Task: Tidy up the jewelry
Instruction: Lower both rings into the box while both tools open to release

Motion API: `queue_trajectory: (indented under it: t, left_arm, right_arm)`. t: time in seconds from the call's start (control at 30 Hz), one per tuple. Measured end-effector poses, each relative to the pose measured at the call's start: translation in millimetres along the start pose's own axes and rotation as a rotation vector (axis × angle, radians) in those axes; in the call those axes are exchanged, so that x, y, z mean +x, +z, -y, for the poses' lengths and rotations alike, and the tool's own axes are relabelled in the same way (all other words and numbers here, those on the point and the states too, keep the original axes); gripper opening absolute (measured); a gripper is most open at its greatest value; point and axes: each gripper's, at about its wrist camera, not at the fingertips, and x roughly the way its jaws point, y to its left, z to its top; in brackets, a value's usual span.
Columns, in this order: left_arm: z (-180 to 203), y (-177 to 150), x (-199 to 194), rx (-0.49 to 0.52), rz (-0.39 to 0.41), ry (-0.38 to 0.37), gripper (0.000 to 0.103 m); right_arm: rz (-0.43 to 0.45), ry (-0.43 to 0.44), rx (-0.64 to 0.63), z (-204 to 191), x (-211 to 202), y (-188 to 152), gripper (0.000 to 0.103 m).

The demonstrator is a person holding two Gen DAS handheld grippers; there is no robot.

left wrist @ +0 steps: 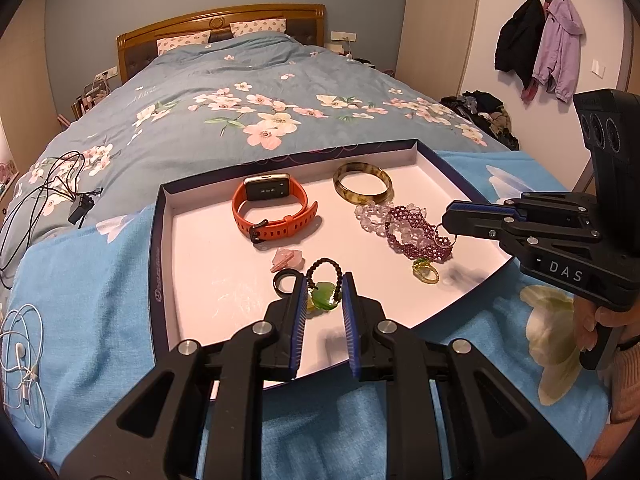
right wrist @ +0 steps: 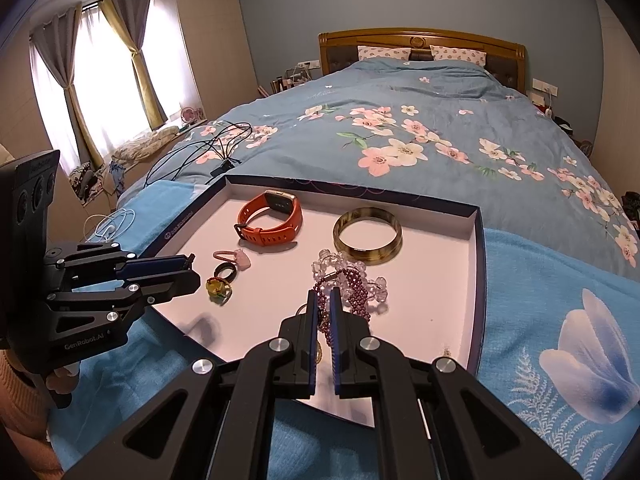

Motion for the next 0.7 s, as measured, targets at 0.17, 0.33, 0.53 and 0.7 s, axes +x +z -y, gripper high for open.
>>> queue_trajectory:
  t: [0.17,0.33,0.53,0.7]
  left_arm:
    - [-0.6,0.5,1.9,-0.002,-0.005,0.004,0.018]
    - [-1.5,0.8,4.6,-0.005,-0.012,0.010,0.018]
    - [-1.4,1.9,8.9,-0.004,-0.022,0.014,0.018]
    - [-0.3,2.1,11.4,-0.005,-0.027,0.018,0.018]
  right_arm:
    - [-0.005,-0.003,0.001,0.2,2.7,0.4,0.004]
    - [-0.006,-0.005,0.001,-0.1,3.9,0.6,0.004]
    - [-0.009,-0.004,0.001,-0.3,5.3,1.2,0.004]
    - [-0.017,-0.008,0.003,0.4,10.5,0.9,0.004]
